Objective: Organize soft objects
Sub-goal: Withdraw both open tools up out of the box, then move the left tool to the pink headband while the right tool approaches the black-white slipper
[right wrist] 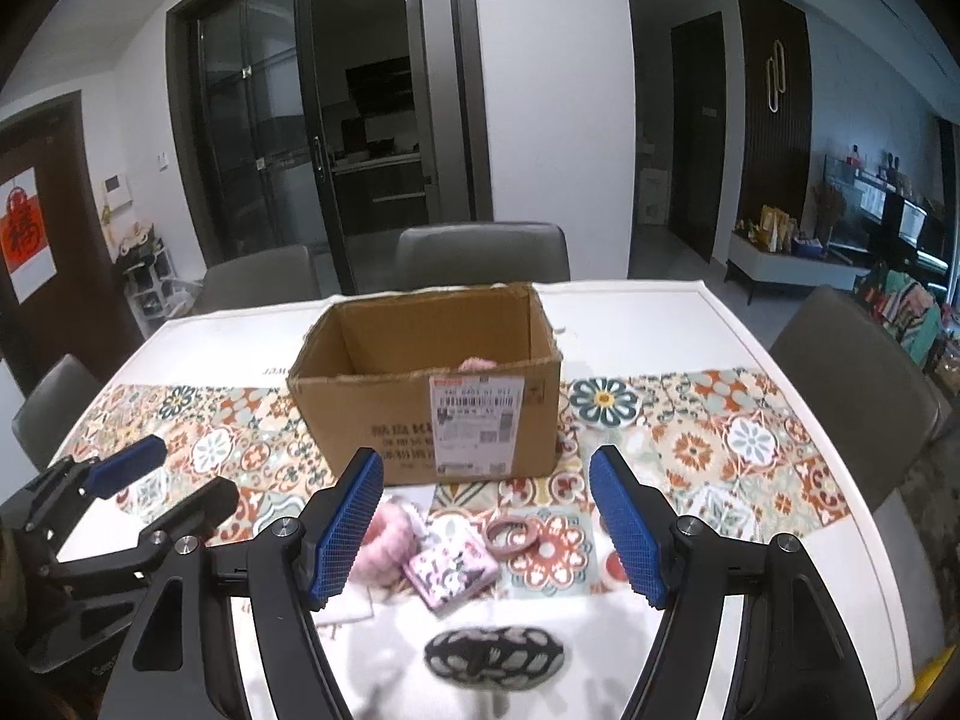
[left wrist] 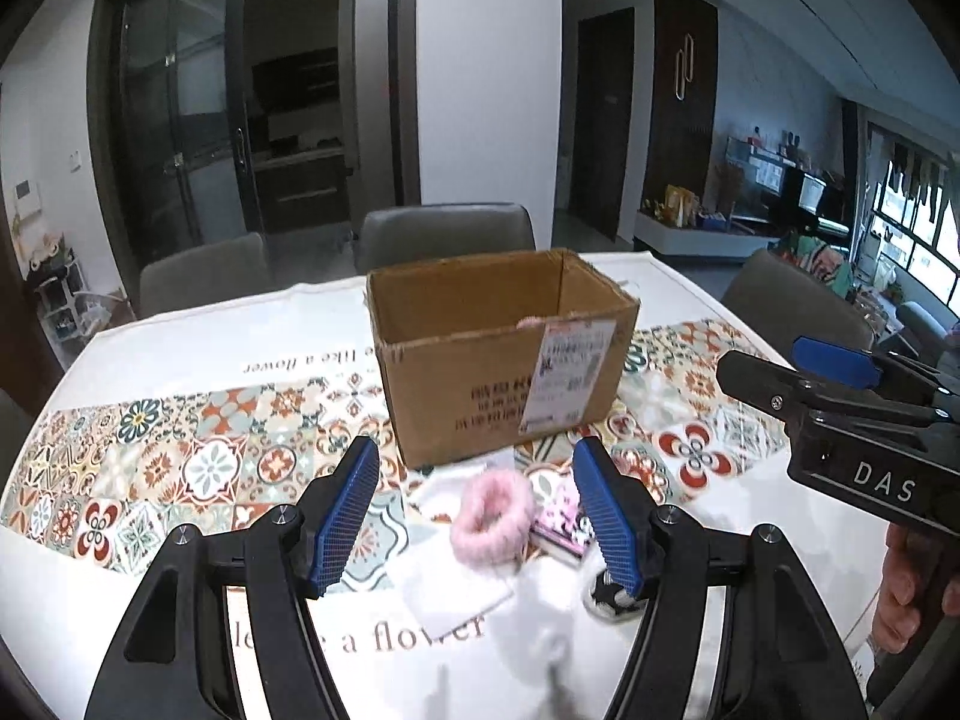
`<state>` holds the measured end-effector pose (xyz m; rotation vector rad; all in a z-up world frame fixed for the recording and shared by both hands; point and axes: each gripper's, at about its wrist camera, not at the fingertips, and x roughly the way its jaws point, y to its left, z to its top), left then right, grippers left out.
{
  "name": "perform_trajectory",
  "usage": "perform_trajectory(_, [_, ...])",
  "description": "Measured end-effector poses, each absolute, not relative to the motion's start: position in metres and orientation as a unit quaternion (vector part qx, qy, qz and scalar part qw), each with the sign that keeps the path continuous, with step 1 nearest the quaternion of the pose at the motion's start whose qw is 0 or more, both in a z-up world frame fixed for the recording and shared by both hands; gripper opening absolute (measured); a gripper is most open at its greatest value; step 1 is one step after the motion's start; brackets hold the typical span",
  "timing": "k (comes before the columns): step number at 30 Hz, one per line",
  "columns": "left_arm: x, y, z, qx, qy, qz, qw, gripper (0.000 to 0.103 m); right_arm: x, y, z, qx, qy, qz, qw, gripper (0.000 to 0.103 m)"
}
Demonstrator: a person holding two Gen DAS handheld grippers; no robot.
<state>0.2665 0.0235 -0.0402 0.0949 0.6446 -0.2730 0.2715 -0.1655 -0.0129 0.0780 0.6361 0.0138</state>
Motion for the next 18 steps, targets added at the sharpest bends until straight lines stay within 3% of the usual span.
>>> perform_trajectory(18, [0.255, 0.031, -0.086, 0.060, 0.362, -0.164, 0.916, 0.071, 0.251, -0.149, -0.058, 0.039, 0.381, 0.003, 0.924, 0.072])
